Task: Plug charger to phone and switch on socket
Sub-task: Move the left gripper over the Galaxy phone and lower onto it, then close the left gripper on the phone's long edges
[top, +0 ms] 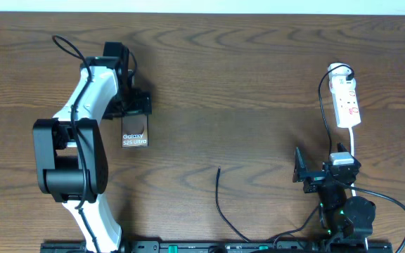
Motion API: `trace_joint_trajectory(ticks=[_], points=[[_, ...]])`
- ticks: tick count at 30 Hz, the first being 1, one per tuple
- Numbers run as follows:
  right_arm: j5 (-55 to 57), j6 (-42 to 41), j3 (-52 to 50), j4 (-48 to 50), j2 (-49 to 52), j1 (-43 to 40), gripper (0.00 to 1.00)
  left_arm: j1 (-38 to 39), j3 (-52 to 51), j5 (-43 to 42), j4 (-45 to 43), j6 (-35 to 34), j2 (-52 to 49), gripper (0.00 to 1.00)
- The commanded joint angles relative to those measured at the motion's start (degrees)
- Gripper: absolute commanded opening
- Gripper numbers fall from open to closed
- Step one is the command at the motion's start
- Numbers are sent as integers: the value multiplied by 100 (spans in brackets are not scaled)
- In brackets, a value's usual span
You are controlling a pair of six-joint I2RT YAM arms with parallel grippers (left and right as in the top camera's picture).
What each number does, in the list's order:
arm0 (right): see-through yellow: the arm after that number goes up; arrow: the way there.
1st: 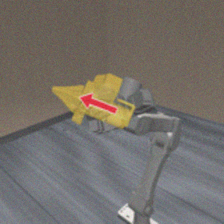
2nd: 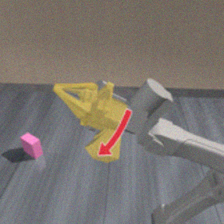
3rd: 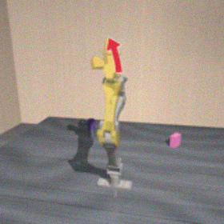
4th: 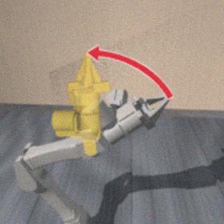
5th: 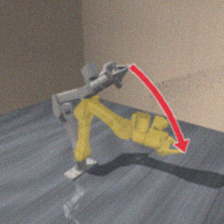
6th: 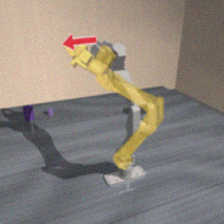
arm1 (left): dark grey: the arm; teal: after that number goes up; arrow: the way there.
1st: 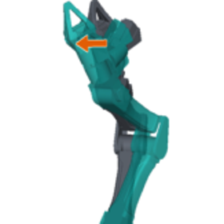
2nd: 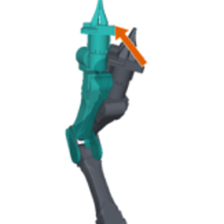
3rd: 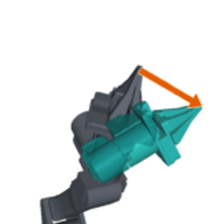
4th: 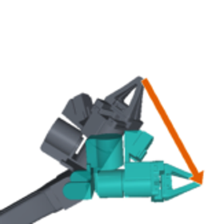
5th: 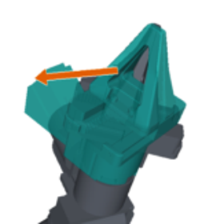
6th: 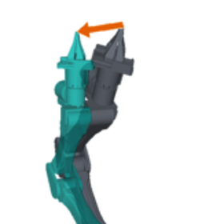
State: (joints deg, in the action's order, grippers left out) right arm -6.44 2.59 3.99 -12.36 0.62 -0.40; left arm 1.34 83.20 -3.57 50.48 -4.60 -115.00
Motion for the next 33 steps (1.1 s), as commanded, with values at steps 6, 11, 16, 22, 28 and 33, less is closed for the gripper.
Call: trace_joint_trajectory(ticks=[6,11,16,22,28,33], points=[[9,72,-15,-11,-33,50,99,42,-337,-514,-299,269,-72,98],[9,72,-15,-11,-33,50,99,42,-339,-433,-289,267,-72,98],[9,72,-15,-11,-33,50,99,42,-345,-264,-291,24,-72,98],[9,72,-15,-13,-33,50,99,61,-374,83,-302,-254,-72,98],[9,72,-15,-13,-33,50,99,269,-527,90,-422,-254,-72,98],[9,72,-15,-11,-33,50,99,463,-623,280,-570,-262,-72,98]])
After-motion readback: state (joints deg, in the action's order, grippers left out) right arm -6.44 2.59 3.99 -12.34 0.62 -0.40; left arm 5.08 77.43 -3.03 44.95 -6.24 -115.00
